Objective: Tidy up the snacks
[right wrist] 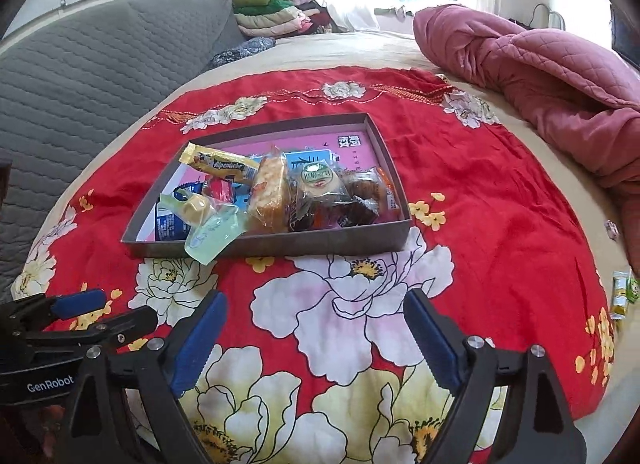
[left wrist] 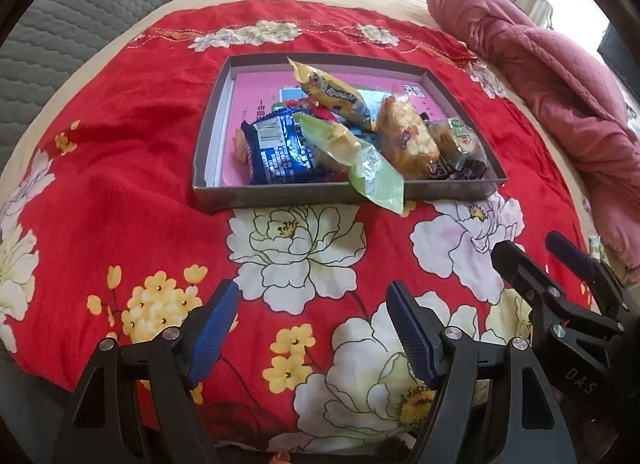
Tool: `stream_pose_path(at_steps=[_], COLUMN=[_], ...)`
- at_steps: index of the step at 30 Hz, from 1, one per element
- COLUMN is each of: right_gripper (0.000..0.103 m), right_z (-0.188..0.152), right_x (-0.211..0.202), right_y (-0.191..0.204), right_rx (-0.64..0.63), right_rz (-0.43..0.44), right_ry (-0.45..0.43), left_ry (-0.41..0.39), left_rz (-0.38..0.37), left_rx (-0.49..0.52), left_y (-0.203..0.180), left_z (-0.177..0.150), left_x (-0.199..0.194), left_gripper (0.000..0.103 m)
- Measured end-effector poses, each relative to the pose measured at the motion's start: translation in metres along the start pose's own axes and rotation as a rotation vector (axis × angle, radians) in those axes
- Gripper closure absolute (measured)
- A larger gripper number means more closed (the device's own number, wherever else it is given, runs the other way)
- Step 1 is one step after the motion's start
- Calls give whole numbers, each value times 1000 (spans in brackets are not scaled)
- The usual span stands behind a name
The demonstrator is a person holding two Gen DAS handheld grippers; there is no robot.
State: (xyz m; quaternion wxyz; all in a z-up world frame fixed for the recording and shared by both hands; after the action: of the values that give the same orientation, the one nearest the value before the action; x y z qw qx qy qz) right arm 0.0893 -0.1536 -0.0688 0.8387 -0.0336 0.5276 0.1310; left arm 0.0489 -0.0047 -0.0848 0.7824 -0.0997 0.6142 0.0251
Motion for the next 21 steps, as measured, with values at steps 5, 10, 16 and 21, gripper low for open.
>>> stream_pose_path(at_steps=[5,10,16,21], right_gripper=[14,14,14,14], right_z=[-2,-2,-2,-2], right_x=[-4,-7,-8,-9], right_y=[0,-7,-13,-10], right_rx=[8,41,55,38], right_rz=[-8,-16,-43,-47], right_ry=[-4,-13,-13,-19], left_ry=[-8,-9,-20,-12], left_rz=[-3,-9,-12,-9], left_rx=[8,6,8,7], left_y=[0,2,1,2], left_z=[-2,-2,-2,-2], left_x=[-6,-9,-12,-10], left_gripper=[26,26,26,26])
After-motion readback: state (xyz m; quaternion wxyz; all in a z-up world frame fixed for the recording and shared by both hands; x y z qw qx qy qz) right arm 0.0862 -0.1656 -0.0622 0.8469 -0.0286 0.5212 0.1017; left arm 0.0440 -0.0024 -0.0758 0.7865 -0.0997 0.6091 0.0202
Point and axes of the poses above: each gripper's, at about its wrist camera, not at the fingertips, and x roughly the way its jaws point, y to its left, z to its top, the point moved 6 cm from there along x, roughly the way its jaws point, and after that the axes turned 14 degrees about y, right-handed, at the moved point
